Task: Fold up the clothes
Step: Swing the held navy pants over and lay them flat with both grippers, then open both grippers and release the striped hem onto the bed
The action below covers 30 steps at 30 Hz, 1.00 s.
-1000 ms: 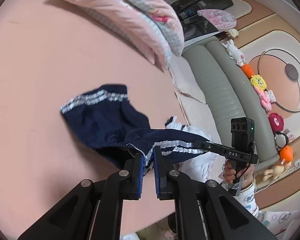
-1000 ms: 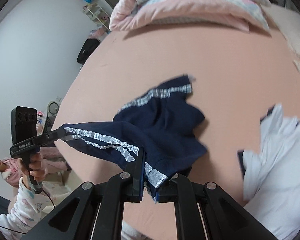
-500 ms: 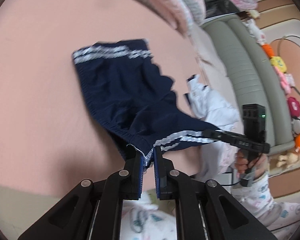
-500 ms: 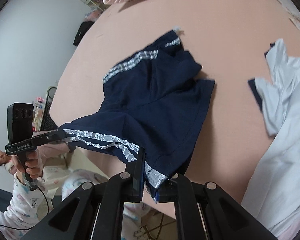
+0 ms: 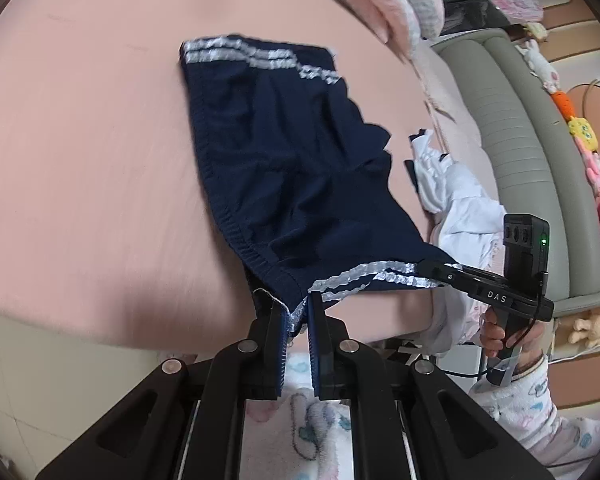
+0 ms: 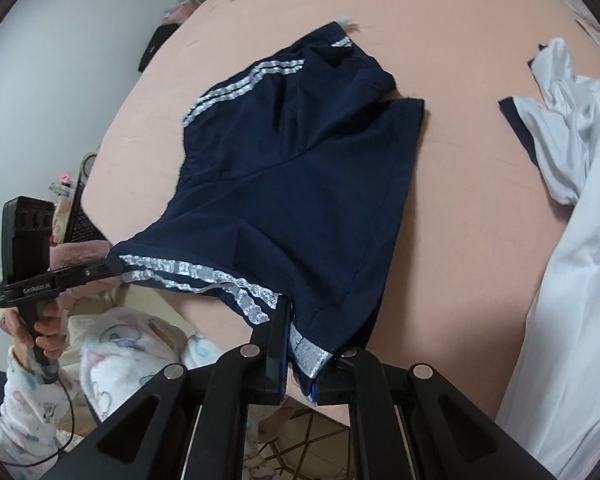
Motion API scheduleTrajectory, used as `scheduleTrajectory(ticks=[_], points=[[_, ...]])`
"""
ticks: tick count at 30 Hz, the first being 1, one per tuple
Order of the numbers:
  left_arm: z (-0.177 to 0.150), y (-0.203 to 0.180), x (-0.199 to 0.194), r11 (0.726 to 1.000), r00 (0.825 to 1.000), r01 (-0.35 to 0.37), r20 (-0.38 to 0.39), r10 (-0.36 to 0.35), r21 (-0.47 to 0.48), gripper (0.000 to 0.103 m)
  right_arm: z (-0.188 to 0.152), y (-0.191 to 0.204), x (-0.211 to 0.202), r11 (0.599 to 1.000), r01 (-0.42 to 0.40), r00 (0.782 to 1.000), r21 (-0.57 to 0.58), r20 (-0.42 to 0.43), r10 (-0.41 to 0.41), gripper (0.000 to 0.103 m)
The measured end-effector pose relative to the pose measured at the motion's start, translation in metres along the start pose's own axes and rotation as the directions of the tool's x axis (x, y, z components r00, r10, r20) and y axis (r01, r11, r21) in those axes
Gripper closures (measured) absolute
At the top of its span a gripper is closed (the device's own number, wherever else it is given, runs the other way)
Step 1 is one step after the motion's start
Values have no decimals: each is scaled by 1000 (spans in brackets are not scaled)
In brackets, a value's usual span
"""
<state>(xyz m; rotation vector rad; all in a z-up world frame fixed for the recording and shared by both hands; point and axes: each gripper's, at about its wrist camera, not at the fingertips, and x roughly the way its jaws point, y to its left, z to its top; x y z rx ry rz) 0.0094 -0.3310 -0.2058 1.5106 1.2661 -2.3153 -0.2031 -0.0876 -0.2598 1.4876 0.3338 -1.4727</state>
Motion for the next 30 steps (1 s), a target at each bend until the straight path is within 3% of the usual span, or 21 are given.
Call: scheduleTrajectory(ticks=[6, 16, 18, 21, 22, 23, 24, 25, 30], points=[[-9, 5, 9, 997, 997, -78, -27, 79, 7, 95, -2, -9, 14, 998, 52, 998, 31, -35, -51, 97], [-13, 8, 17, 990, 988, -143, -53, 143, 7, 95, -3, -24, 22, 993, 110, 991, 39, -79, -107, 97], [-14, 7, 19, 988, 986, -152, -59, 153, 18, 92, -5, -25, 22, 993, 116, 991, 32, -76, -113, 97], [-17, 4, 16, 982, 980, -185, -60, 187, 44, 70, -8, -24, 20, 991, 132, 990, 9, -59, -131, 96], [-18, 3, 16, 979, 978, -196, -60, 199, 53, 57, -9, -24, 19, 991, 134, 990, 5, -54, -133, 92], [-19, 2, 15, 977, 976, -206, -59, 210, 61, 48, -9, -24, 18, 991, 135, 990, 3, -50, -135, 79], [-20, 0, 14, 974, 973, -217, -59, 221, 70, 47, -9, -23, 17, 991, 136, 990, 4, -45, -135, 64], [-21, 0, 11, 975, 975, -212, -50, 215, 67, 47, -9, -23, 15, 991, 135, 990, 6, -39, -135, 59], [-23, 2, 3, 975, 975, -219, -28, 220, 40, 47, -12, -21, 9, 987, 161, 986, -11, -34, -161, 57]])
